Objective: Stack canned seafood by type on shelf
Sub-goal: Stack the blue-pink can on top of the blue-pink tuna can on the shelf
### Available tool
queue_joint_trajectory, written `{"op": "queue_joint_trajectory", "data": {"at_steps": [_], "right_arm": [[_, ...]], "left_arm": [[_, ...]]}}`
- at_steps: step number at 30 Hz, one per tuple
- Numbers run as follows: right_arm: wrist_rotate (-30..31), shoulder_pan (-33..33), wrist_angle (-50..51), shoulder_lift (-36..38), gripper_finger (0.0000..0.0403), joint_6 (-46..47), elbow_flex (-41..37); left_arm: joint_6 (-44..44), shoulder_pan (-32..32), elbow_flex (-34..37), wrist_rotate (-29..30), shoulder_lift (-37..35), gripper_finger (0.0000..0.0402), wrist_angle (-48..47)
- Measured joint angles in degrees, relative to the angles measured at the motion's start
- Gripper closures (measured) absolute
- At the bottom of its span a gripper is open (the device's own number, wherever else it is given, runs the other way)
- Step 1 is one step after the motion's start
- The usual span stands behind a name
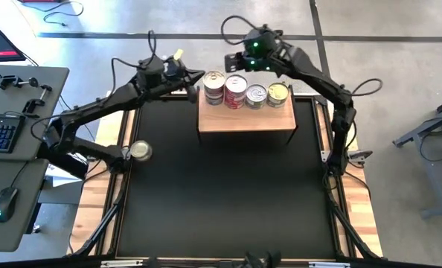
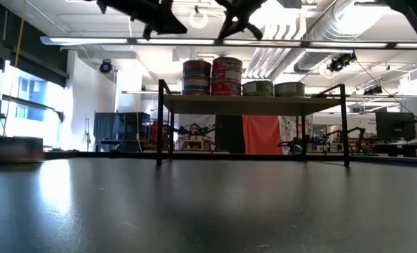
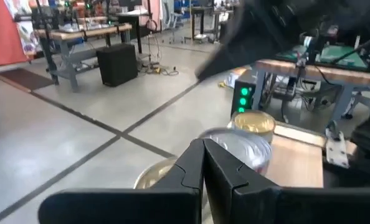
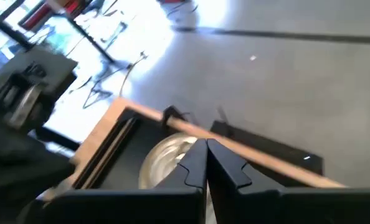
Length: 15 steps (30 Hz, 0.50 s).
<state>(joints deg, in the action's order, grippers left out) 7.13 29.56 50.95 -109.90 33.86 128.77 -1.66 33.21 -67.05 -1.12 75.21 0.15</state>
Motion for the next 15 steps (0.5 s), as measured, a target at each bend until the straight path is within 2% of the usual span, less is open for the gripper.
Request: {"op": "queue_joint_trajectory", "data": {"at_steps": [4, 9, 12, 15], "right_arm": [[1.2, 0.8, 0.3, 1.6, 0.0403, -1.3, 0.0], [-3.2, 0.1, 0.5, 3.6, 0.0401, -4.9, 0.0], [-3.2, -1.0, 1.2, 4.6, 0.0387, -8.7, -0.1], [-3.4, -1.8, 2.6, 5.7, 0.0355, -11.8, -0.1]], "left_arm": [[2.2, -1.2, 2.9, -0.8, -3.7, 0.0402, -2.8], [7.1, -6.6, 12.5, -5.5, -10.3, 0.0402, -6.8], [9.0, -12.6, 17.6, -4.1, -16.4, 0.0402, -17.9], [14.0, -18.1, 17.7, -2.2, -20.7, 0.0401, -35.3]]}}
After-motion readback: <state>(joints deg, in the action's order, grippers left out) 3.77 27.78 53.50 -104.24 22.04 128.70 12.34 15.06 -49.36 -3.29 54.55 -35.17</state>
